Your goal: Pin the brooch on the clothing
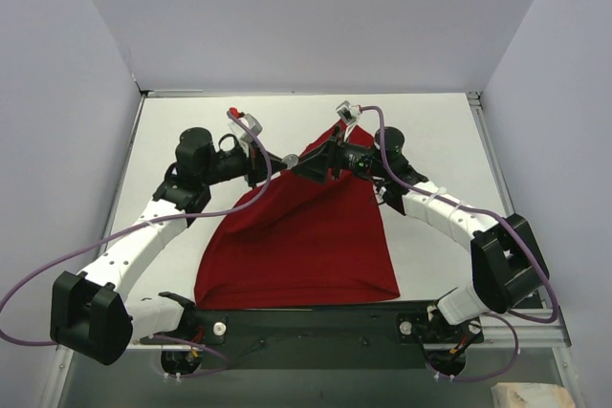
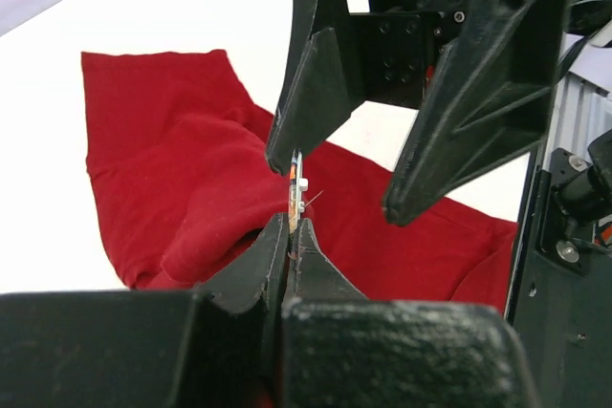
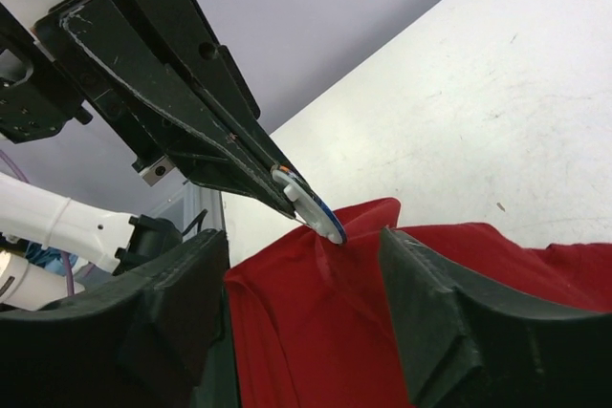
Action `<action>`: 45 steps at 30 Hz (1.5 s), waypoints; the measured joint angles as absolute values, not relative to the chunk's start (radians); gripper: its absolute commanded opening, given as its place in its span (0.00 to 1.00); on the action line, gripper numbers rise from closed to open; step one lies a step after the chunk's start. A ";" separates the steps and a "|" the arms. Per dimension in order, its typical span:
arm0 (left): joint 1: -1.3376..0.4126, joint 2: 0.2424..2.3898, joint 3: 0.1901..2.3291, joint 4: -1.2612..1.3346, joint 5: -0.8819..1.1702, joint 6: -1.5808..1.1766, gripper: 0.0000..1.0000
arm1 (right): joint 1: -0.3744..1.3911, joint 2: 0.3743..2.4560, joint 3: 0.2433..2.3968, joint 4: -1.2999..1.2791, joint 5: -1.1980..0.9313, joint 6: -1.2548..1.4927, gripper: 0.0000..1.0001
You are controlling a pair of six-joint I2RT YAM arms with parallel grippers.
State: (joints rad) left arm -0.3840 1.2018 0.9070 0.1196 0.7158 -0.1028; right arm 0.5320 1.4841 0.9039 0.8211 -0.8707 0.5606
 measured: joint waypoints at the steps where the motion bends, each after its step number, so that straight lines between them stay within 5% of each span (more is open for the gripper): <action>1: -0.384 1.202 0.906 0.125 0.721 -0.107 0.00 | 0.532 1.484 0.904 0.827 -0.876 0.566 0.54; 13: -0.373 1.200 0.904 0.156 0.767 -0.161 0.00 | 0.539 1.505 0.906 0.863 -0.896 0.602 0.27; 32: -0.363 1.204 0.904 0.158 0.764 -0.152 0.00 | 0.550 1.551 0.977 0.770 -0.899 0.587 0.11; 45: -0.364 1.206 0.939 0.068 0.732 -0.096 0.00 | 0.563 1.563 1.039 0.643 -0.894 0.508 0.11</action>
State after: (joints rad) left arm -0.3637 1.2057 0.9390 0.0685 0.7322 -0.0956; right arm 0.5632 1.5635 1.0389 0.6434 -0.8940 0.5083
